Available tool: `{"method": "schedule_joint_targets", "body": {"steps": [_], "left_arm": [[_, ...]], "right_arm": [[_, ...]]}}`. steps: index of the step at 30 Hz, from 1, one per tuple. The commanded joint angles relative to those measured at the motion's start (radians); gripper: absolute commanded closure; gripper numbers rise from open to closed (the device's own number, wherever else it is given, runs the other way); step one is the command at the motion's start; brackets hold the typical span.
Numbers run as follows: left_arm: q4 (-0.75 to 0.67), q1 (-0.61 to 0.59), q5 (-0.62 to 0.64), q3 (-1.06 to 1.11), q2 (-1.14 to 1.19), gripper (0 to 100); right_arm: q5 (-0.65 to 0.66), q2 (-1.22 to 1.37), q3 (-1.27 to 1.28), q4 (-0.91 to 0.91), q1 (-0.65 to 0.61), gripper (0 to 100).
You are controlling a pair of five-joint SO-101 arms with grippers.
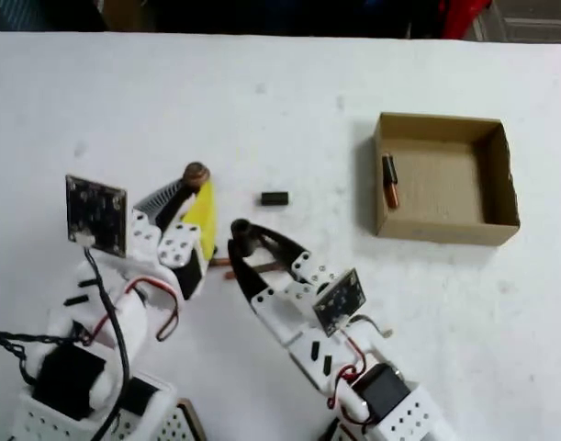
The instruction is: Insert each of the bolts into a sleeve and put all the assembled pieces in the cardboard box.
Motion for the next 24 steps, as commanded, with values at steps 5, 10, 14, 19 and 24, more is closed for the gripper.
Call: {"method": "schedule_joint_targets", "body": {"steps": [5, 10, 14, 19, 24], "left_arm": [[-0.216, 0.094, -0.015, 0.109, -0.147, 98], [-0.370, 0.128, -0.015, 0.176, -0.160, 98], [-0.433, 0.131, -0.015, 0.224, -0.160, 98], [-0.440, 0.130, -0.015, 0.235, -0.160, 98], [-0.425, 0.128, -0.014, 0.209, -0.162, 98]], "right_arm": [[0.104, -0.007, 0.008, -0.025, -0.002, 98.1], [0.133, -0.007, 0.008, -0.025, -0.004, 98.1], [0.138, -0.007, 0.008, -0.002, -0.004, 98.1], [0.137, -0.007, 0.008, 0.008, -0.002, 98.1], [0.132, -0.007, 0.008, 0.008, -0.001, 98.1]]}}
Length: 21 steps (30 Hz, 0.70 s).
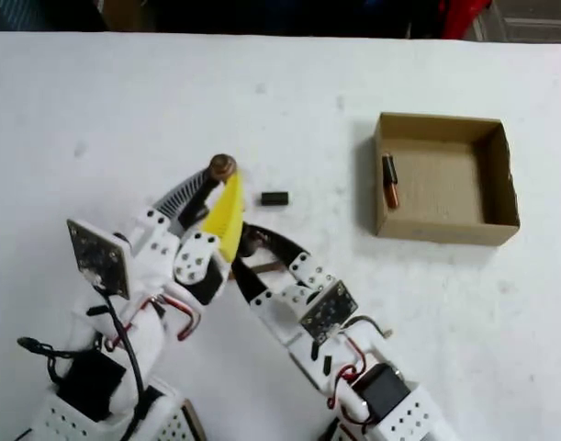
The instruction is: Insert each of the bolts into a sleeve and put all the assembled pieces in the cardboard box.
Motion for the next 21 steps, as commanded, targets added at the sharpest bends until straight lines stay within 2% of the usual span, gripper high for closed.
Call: {"method": "schedule_joint_targets", "body": {"steps": [1, 7, 11, 21], "left_arm": [[-0.005, 0.013, -0.008, -0.051, -0.016, 98], [0.109, 0.013, -0.003, -0.097, -0.016, 98], [0.114, 0.013, 0.035, -0.100, -0.016, 98], [0.166, 0.015, 0.035, -0.100, -0.016, 98]], "right_arm": [[0.008, -0.007, 0.008, 0.002, 0.004, 98.2], [0.006, -0.007, 0.008, 0.002, 0.030, 98.2], [0.012, -0.007, 0.008, 0.002, 0.030, 98.2], [0.014, -0.007, 0.008, 0.002, 0.030, 98.2]]}}
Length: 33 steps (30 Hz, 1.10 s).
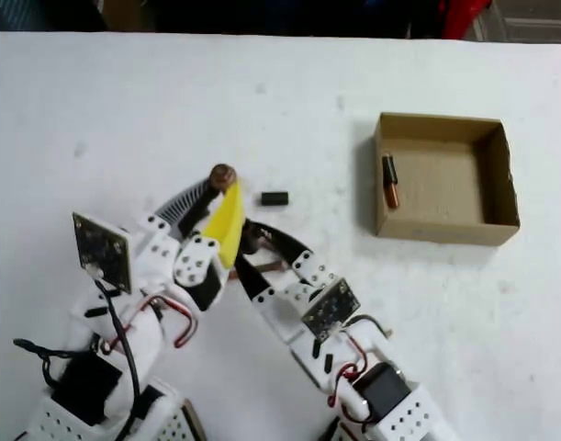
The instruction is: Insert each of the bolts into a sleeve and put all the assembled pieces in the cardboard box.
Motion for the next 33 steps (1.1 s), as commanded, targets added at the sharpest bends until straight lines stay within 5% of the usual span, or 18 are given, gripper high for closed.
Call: {"method": "schedule_joint_targets", "body": {"steps": [1, 24, 33], "left_arm": [[0.029, 0.012, 0.012, -0.066, -0.016, 98], [0.284, 0.012, 0.149, -0.054, -0.016, 98], [0.178, 0.005, 0.109, 0.048, -0.016, 98]], "right_arm": [[0.011, -0.008, 0.008, 0.001, 0.010, 98.2], [0.011, -0.008, 0.008, 0.001, 0.010, 98.2], [0.011, -0.008, 0.008, 0.001, 0.010, 98.2]]}}
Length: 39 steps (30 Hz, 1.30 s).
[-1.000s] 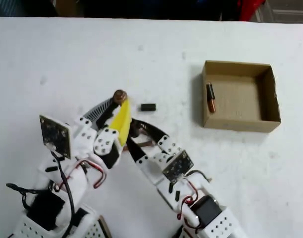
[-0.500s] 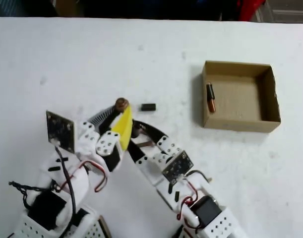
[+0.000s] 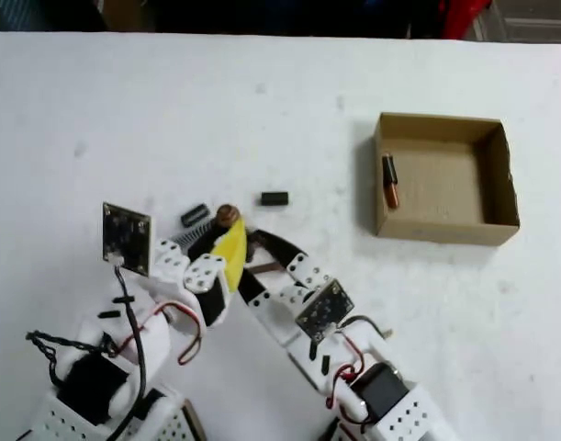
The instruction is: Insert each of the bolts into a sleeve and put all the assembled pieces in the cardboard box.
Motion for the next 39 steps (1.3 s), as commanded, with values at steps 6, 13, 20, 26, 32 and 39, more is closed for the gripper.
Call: {"method": "schedule_joint_targets", "body": {"steps": [6, 13, 20, 26, 32, 39], "left_arm": [[-0.101, -0.005, -0.095, 0.000, 0.004, 98], [-0.101, -0.005, -0.095, 0.002, 0.004, 98], [-0.095, -0.005, -0.089, 0.005, 0.004, 86], [-0.094, -0.005, -0.087, 0.002, 0.004, 76], [-0.100, -0.005, -0.091, -0.003, 0.002, 75], [-0.100, -0.084, -0.095, 0.000, 0.002, 75]], "right_arm": [[0.008, -0.010, 0.008, -0.002, 0.013, 98.2], [0.009, -0.010, 0.008, -0.001, 0.013, 98.2], [0.009, -0.010, 0.008, -0.001, 0.015, 98.2], [0.009, -0.010, 0.008, -0.001, 0.015, 98.2], [0.009, -0.010, 0.008, 0.001, 0.015, 98.2], [0.009, -0.010, 0.008, 0.021, 0.015, 98.2]]}}
